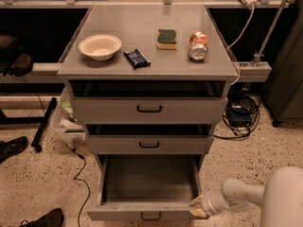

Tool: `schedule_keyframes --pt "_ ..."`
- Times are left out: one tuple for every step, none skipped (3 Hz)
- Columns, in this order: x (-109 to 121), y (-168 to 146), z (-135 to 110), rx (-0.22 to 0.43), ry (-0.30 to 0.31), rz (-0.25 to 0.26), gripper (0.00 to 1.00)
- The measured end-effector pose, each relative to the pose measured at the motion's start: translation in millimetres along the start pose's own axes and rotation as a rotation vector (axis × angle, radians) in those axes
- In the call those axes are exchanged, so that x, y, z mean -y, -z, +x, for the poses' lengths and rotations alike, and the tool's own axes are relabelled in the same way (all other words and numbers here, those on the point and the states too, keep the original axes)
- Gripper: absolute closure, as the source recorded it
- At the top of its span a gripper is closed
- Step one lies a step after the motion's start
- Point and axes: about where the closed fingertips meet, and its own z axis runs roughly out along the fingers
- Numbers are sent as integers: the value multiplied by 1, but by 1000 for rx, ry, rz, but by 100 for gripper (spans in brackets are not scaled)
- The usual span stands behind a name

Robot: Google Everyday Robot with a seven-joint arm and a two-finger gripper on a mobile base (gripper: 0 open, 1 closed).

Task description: Open bottom drawer

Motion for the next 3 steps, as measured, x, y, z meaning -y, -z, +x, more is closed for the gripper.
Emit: schedule_keyframes --pt "-12 12 0 6 10 33 100" --pt "-22 21 -1 10 21 55 100" --pt "-29 27 -3 15 36 70 100"
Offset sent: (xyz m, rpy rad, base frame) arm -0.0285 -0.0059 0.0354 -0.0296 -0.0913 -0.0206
